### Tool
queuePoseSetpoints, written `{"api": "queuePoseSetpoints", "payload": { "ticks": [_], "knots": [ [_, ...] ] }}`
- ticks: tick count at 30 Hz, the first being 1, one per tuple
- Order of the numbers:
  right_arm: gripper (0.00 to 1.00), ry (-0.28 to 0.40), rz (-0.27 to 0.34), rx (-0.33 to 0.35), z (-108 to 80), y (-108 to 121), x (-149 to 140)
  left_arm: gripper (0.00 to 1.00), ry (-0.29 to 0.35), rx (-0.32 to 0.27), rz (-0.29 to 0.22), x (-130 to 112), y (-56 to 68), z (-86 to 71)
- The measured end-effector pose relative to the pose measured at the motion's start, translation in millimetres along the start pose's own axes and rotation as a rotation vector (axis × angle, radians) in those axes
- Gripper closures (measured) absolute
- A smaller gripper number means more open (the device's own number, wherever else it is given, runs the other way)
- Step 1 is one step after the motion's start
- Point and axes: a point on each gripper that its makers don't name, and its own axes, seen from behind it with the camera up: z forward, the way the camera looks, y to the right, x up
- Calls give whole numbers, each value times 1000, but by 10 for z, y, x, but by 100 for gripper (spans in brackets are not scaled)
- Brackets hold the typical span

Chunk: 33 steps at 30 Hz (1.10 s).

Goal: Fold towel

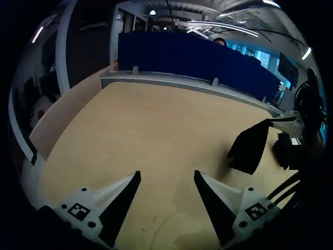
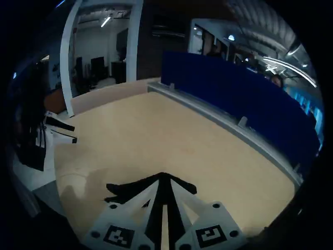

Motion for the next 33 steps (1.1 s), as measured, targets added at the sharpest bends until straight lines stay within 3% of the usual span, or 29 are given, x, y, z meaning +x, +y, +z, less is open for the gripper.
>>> {"api": "queuePoseSetpoints", "payload": {
  "ticks": [6,12,24,33],
  "knots": [
    [96,31,14,-58,-308,353,168,5,8,-17,16,71,89,1],
    [96,39,32,-140,-625,854,182,5,9,-33,29,106,196,21],
    [96,40,92,-288,-1324,1891,11,5,8,-46,51,160,401,48],
    [96,27,123,-359,-1704,2501,-169,5,8,-53,61,213,578,43]
  ]
}}
